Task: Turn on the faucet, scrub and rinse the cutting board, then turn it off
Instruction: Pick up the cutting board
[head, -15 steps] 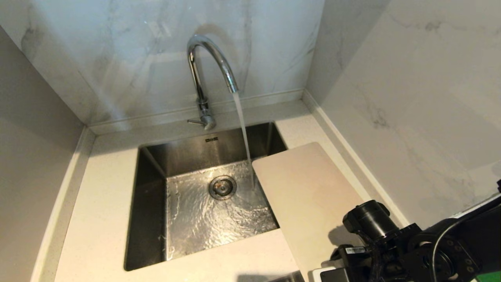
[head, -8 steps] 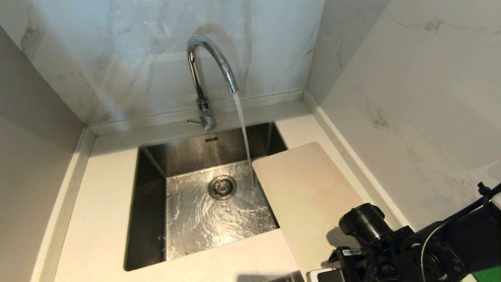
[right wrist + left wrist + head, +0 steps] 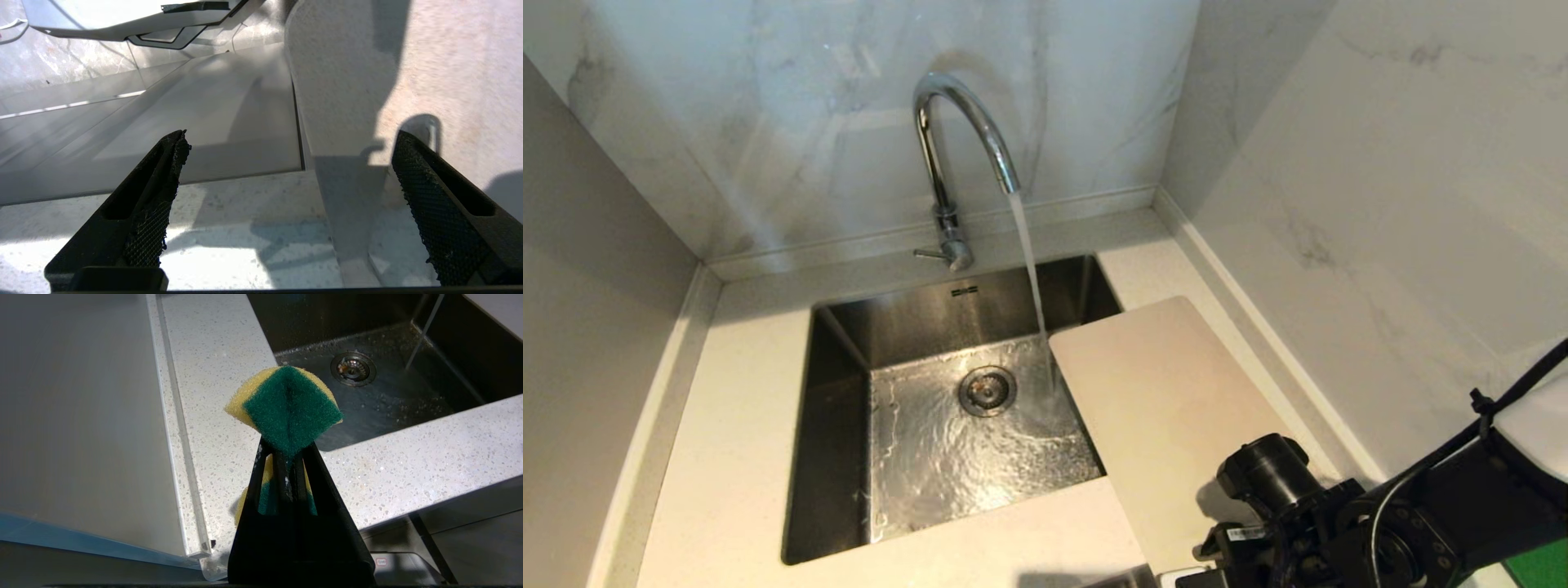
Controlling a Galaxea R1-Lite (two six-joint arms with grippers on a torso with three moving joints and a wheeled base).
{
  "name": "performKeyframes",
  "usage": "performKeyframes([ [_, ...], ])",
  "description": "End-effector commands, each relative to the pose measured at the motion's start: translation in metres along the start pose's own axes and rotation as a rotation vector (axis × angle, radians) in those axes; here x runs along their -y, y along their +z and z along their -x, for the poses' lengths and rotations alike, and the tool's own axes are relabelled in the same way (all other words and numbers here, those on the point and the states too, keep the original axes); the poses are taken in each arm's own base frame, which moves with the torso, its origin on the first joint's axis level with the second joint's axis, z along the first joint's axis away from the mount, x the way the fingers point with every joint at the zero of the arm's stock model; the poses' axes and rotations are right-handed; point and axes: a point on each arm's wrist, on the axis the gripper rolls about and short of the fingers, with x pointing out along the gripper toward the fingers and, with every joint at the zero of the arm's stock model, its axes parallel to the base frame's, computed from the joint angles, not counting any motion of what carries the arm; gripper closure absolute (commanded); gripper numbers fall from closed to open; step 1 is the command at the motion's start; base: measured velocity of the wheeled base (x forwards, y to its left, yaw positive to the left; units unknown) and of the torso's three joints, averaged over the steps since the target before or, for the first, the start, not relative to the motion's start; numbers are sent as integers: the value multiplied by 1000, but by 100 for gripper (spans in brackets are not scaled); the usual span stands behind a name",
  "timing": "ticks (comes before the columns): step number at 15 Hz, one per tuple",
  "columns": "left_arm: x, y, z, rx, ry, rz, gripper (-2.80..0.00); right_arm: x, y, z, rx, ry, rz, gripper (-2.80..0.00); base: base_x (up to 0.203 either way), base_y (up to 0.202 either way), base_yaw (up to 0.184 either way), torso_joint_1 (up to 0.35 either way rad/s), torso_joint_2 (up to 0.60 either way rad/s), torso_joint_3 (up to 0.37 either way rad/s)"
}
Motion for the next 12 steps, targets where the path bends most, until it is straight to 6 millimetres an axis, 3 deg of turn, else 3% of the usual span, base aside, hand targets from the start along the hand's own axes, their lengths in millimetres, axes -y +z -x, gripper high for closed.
performKeyframes([
  [1, 0, 0, 0, 1, 0, 0, 0, -2, -1, -9, -11, 39, 7, -280, 0, 0, 0, 0, 0, 0],
  [12, 0, 0, 0, 0, 0, 0, 0, -8, 0, -29, -40, 118, 20, -280, 0, 0, 0, 0, 0, 0],
])
